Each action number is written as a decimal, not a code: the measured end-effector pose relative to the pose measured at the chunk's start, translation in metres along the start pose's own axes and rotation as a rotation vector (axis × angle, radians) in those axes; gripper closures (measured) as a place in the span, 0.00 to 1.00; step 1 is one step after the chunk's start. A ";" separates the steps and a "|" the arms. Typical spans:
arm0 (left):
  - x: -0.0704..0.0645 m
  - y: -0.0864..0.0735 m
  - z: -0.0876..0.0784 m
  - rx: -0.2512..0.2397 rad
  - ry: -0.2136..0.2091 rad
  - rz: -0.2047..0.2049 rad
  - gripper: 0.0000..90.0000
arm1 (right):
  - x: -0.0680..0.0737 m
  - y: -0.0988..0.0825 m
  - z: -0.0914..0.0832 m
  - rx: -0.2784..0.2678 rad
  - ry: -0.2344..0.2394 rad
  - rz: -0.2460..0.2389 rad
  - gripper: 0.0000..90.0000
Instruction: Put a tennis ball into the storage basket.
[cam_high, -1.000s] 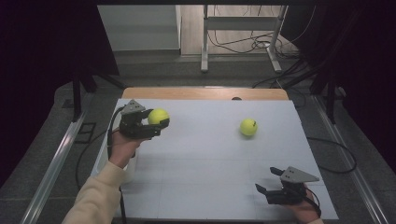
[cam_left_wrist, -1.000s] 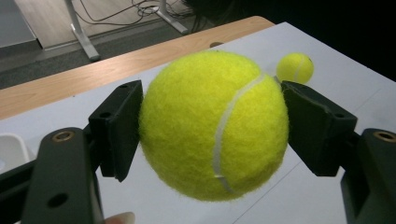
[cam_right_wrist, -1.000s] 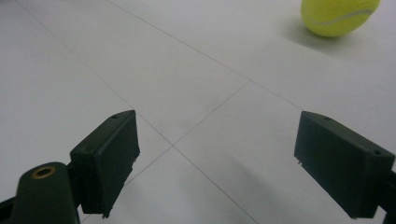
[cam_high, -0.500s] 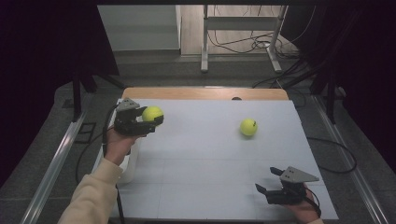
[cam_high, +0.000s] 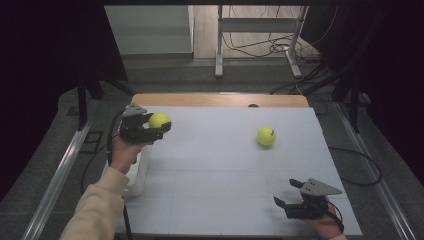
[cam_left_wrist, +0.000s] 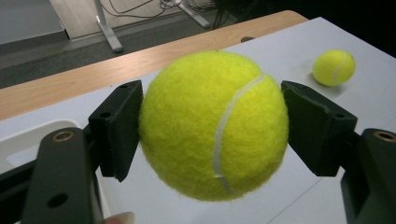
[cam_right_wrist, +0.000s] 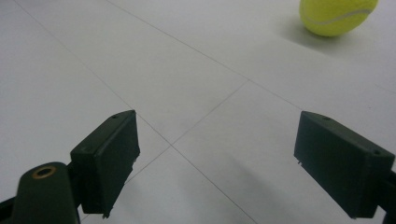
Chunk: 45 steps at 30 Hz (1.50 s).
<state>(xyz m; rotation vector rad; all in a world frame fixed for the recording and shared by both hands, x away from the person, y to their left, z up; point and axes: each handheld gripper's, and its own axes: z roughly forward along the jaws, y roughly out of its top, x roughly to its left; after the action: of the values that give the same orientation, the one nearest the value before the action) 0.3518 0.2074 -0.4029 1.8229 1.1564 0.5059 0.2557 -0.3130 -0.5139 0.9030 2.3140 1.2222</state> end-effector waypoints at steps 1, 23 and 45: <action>0.002 0.000 0.000 0.001 0.004 -0.001 0.29 | 0.000 0.000 0.000 0.000 0.000 0.000 0.16; 0.036 0.000 -0.001 0.034 0.097 -0.049 0.29 | 0.000 0.000 0.001 0.003 0.001 -0.003 0.16; 0.065 -0.003 -0.003 0.066 0.179 -0.099 0.29 | 0.000 0.000 0.001 0.007 -0.003 -0.005 0.16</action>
<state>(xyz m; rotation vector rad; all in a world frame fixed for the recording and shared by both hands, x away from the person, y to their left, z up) 0.3788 0.2661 -0.4115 1.7945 1.3920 0.5889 0.2561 -0.3123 -0.5144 0.9000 2.3182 1.2106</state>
